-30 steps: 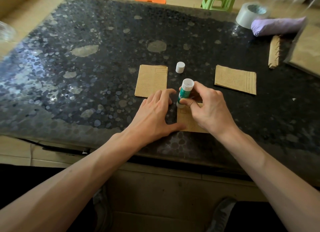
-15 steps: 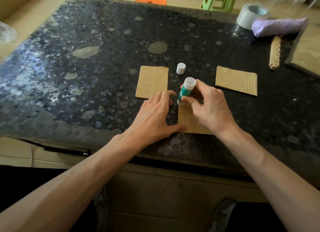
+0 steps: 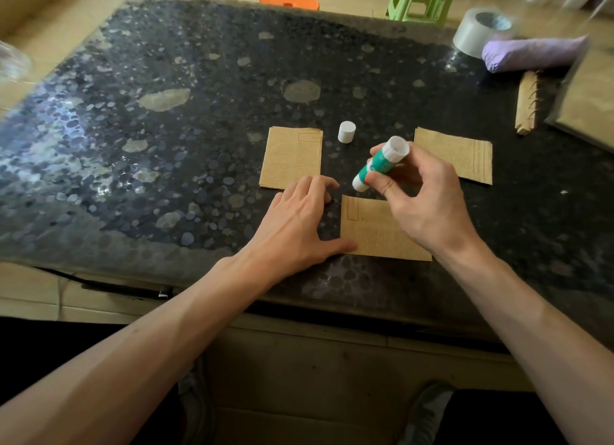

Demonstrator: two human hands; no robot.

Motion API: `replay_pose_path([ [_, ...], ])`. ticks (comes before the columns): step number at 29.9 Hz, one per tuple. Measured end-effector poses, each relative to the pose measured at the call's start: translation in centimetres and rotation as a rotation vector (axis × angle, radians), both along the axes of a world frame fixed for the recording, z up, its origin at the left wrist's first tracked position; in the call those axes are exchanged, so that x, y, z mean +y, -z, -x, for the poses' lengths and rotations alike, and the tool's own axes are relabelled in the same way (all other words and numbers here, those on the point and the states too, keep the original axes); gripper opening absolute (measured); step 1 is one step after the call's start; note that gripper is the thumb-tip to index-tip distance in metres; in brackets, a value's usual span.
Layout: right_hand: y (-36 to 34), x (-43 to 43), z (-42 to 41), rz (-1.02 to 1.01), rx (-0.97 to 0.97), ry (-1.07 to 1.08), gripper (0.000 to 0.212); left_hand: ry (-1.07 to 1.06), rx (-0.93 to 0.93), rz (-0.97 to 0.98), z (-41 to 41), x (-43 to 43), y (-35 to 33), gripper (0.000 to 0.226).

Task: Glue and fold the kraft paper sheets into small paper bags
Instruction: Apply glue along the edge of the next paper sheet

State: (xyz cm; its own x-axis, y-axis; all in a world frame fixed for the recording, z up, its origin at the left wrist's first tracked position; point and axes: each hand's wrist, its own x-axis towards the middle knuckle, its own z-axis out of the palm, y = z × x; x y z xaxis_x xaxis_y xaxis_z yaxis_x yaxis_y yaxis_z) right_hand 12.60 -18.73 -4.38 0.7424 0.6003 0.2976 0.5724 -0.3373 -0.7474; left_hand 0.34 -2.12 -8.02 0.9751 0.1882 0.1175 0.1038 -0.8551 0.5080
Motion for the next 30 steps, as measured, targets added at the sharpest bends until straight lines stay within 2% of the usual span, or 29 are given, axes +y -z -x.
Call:
replay_pose_path([
  [4, -0.3, -1.0, 0.6, 0.078, 0.028, -0.06, 0.042, 0.001, 0.002, 0.0, 0.0, 0.0, 0.1, 0.084],
  [13, -0.1, -1.1, 2.0, 0.219, 0.005, -0.149, 0.032, 0.023, -0.006, 0.0, -0.1, 0.1, 0.2, 0.081],
  [21, 0.2, -0.8, 1.8, 0.179, -0.03, -0.113, 0.04, 0.027, 0.002, -0.006, -0.1, 0.0, 0.0, 0.081],
  [30, -0.3, -0.8, 1.7, 0.239, -0.006, -0.183, 0.034, 0.024, -0.002, -0.011, -0.1, 0.0, 0.1, 0.081],
])
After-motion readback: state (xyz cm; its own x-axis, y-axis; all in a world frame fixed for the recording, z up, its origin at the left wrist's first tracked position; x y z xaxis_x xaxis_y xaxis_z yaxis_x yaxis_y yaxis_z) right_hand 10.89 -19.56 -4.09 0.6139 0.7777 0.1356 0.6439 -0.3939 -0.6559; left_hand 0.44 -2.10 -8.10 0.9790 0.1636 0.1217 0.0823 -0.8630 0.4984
